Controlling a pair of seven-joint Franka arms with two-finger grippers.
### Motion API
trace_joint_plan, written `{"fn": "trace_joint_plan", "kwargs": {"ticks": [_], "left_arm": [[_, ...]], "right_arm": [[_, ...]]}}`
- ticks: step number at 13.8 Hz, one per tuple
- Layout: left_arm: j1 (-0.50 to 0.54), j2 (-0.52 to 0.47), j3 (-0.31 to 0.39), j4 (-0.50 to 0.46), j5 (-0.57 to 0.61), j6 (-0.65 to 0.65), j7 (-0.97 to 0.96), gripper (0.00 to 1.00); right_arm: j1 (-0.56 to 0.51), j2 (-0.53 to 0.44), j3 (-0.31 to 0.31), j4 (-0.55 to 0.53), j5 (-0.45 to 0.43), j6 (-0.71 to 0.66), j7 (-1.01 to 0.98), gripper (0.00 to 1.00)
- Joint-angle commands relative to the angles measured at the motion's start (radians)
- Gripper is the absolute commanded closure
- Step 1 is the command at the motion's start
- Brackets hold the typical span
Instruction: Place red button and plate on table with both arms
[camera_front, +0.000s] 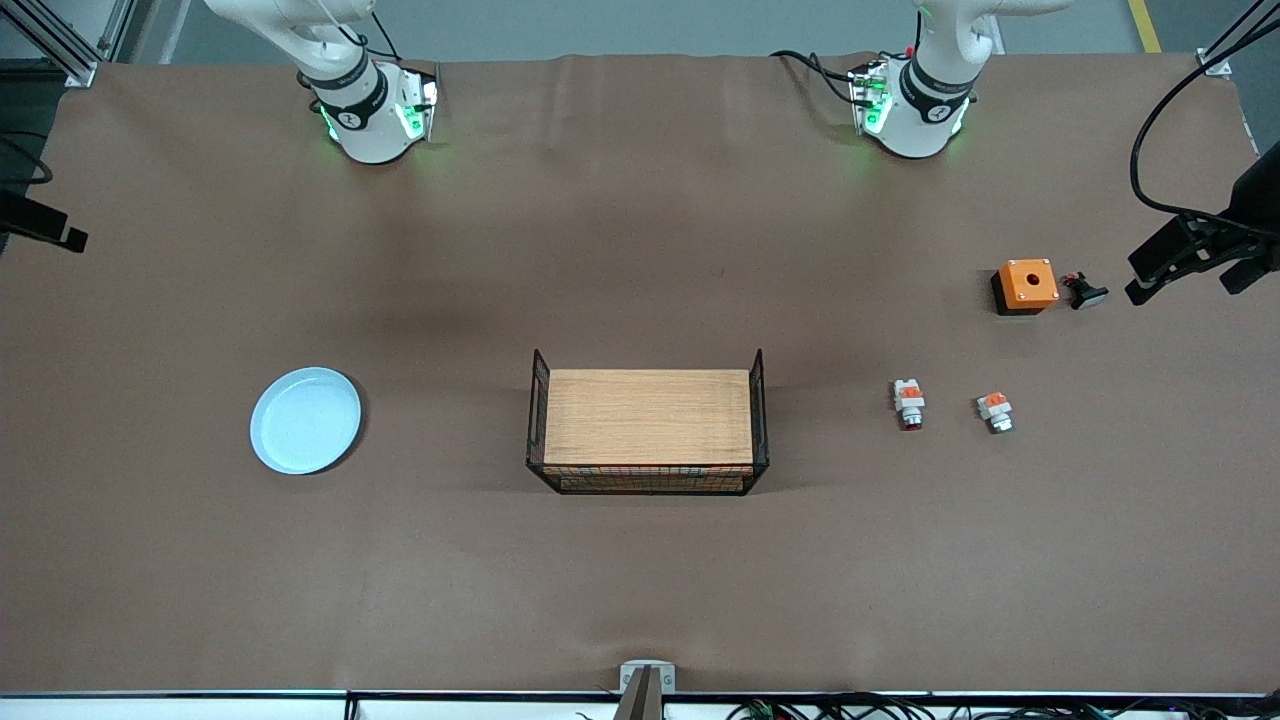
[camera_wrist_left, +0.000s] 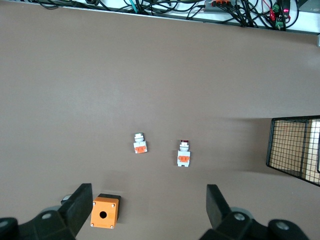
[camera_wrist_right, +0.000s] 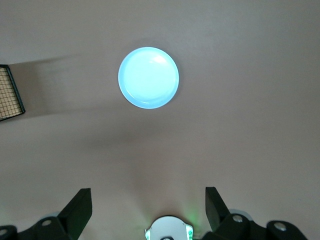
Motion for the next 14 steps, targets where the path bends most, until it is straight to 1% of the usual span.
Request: {"fn": "trace_joint_plan", "kwargs": {"ticks": [1, 5, 7, 9, 11, 14], "left_arm": [[0.001, 0.007, -0.001, 0.023, -0.012, -0.020, 0.020, 0.00], [0.001, 0.005, -0.003, 0.023, -0.012, -0.033, 0.019, 0.00], [0.000, 0.005, -0.006, 0.037, -0.013, -0.087, 0.020, 0.00], [0.001, 0.007, -0.019, 0.052, -0.015, -0.137, 0.020, 0.00], [0.003, 0.008, -0.019, 0.052, -0.015, -0.165, 0.022, 0.00], [0.004, 0.018, -0.019, 0.051, -0.015, -0.188, 0.023, 0.00]], "right_arm": [[0.023, -0.160, 0.005, -0.220, 0.008, 0.120, -0.003, 0.00], [0.051, -0.163, 0.004, -0.218, -0.010, 0.121, -0.005, 0.00], [0.053, -0.163, 0.005, -0.218, -0.035, 0.124, -0.005, 0.00], [0.053, -0.165, 0.005, -0.218, -0.040, 0.129, -0.022, 0.00], [0.051, -0.165, 0.004, -0.218, -0.062, 0.138, -0.066, 0.00], [0.047, -0.166, 0.002, -0.220, -0.063, 0.141, -0.072, 0.00]]}}
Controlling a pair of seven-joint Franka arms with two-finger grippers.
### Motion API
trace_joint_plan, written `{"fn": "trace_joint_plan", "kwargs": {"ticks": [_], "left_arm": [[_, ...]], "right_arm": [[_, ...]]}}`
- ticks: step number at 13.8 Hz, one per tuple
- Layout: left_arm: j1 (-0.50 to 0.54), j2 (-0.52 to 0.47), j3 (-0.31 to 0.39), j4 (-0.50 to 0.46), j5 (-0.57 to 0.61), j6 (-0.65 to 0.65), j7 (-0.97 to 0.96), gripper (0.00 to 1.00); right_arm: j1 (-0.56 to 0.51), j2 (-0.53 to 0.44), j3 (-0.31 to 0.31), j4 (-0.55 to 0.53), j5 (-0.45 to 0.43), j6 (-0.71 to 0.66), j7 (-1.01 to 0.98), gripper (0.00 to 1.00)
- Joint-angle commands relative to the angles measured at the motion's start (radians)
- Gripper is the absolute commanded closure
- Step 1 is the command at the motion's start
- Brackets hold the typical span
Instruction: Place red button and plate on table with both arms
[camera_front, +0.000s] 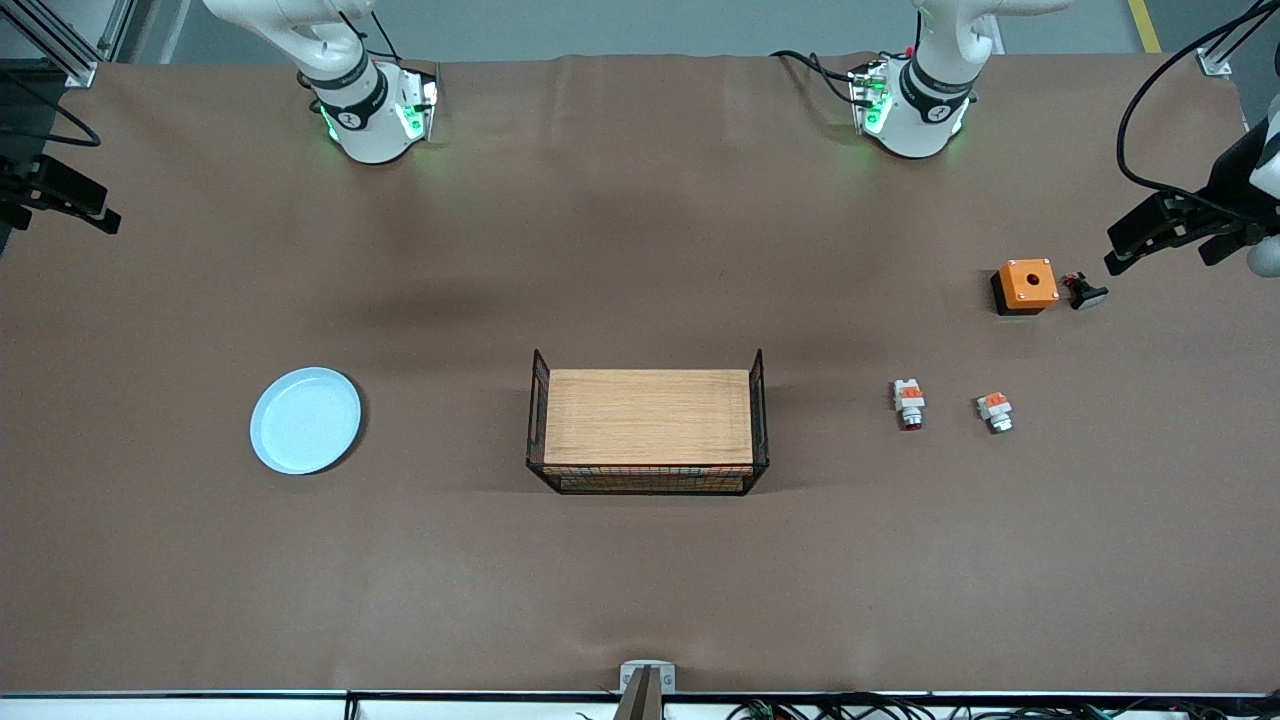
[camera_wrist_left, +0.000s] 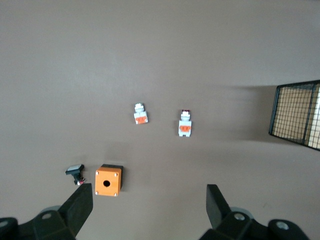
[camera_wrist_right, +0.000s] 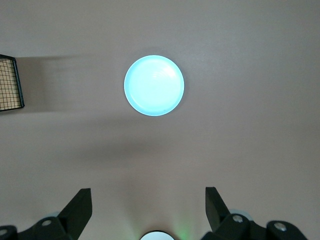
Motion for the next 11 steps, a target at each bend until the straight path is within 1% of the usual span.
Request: {"fn": "trace_joint_plan", "kwargs": {"ticks": [1, 4, 11], "left_arm": [[0.005, 0.016, -0.001, 0.023, -0.015, -0.027, 0.023, 0.00], [0.005, 0.019, -0.001, 0.023, -0.015, -0.027, 0.023, 0.00], [0.005, 0.019, -0.001, 0.023, -0.015, -0.027, 0.024, 0.00]], "right_arm": [[0.002, -0.026, -0.001, -0.027, -0.021, 0.016, -0.015, 0.00], [0.002, -0.037, -0.001, -0.036, -0.019, 0.049, -0.015, 0.00], [0.004, -0.046, -0.001, -0.050, -0.006, 0.053, -0.014, 0.00]]}}
